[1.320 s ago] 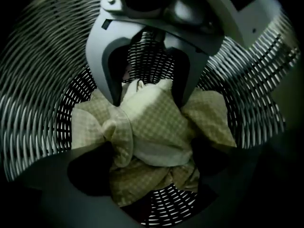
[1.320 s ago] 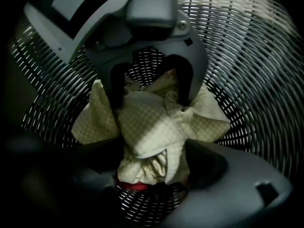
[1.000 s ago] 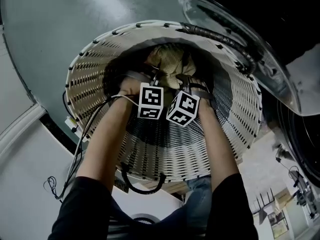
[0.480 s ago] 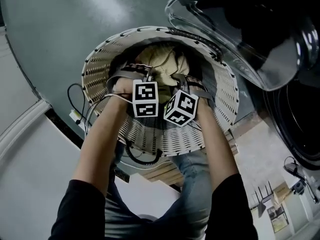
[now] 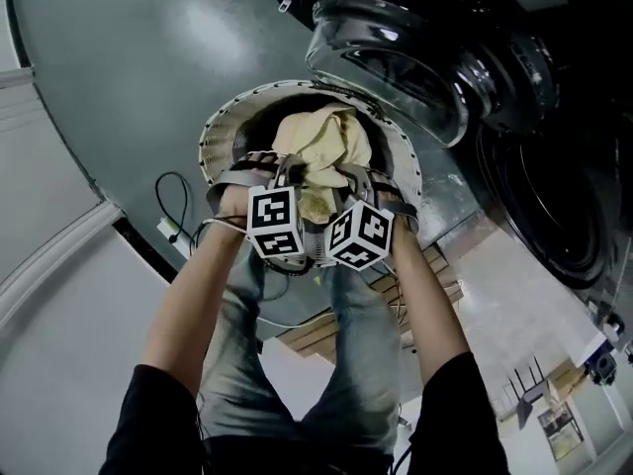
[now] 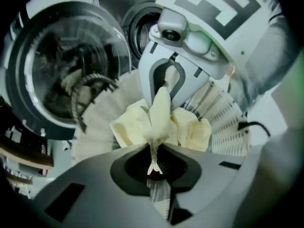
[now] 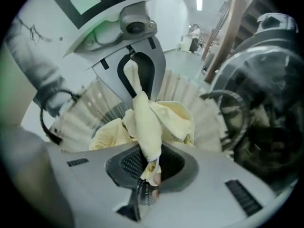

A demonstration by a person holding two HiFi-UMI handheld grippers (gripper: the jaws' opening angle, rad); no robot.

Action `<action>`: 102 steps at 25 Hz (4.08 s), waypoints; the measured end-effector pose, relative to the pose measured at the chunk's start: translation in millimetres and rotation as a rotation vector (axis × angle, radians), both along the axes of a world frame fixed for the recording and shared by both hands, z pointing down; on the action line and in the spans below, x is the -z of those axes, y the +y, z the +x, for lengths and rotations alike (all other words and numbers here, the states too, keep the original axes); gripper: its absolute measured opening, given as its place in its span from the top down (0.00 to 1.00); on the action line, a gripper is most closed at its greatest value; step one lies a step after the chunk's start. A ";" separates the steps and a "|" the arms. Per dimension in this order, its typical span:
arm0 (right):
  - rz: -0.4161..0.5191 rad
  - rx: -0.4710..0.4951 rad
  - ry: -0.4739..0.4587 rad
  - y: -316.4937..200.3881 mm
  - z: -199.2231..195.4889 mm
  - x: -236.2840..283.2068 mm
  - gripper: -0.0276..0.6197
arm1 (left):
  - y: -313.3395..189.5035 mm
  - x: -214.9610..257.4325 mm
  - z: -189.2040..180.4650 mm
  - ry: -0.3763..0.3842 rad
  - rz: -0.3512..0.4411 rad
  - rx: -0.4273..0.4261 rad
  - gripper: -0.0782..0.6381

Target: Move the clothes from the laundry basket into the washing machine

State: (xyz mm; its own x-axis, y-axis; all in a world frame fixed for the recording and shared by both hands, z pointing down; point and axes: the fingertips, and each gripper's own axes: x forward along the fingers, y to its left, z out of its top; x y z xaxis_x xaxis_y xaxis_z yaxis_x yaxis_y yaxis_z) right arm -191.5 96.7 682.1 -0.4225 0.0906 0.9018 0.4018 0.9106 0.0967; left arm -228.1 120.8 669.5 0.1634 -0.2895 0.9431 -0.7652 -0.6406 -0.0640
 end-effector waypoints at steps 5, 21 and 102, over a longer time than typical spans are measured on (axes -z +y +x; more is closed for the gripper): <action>0.000 -0.032 -0.077 -7.0 4.4 70.6 0.89 | -8.8 76.1 4.6 0.016 0.086 0.076 0.83; -0.026 -0.110 -0.225 -30.9 42.9 247.2 0.89 | -30.2 250.4 46.4 -0.061 0.158 0.124 0.83; 0.219 -0.829 -0.219 -217.6 356.2 313.2 0.89 | -229.6 301.1 357.5 0.144 0.360 -0.493 0.83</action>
State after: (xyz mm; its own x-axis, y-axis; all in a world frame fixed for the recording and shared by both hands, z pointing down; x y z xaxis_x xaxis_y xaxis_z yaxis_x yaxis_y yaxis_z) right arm 164.7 -120.9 368.9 -0.4409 -0.4864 0.7543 -0.4274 0.8528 0.3001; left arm 129.3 -108.8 368.4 0.4765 -0.4435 0.7591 -0.4025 -0.8777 -0.2602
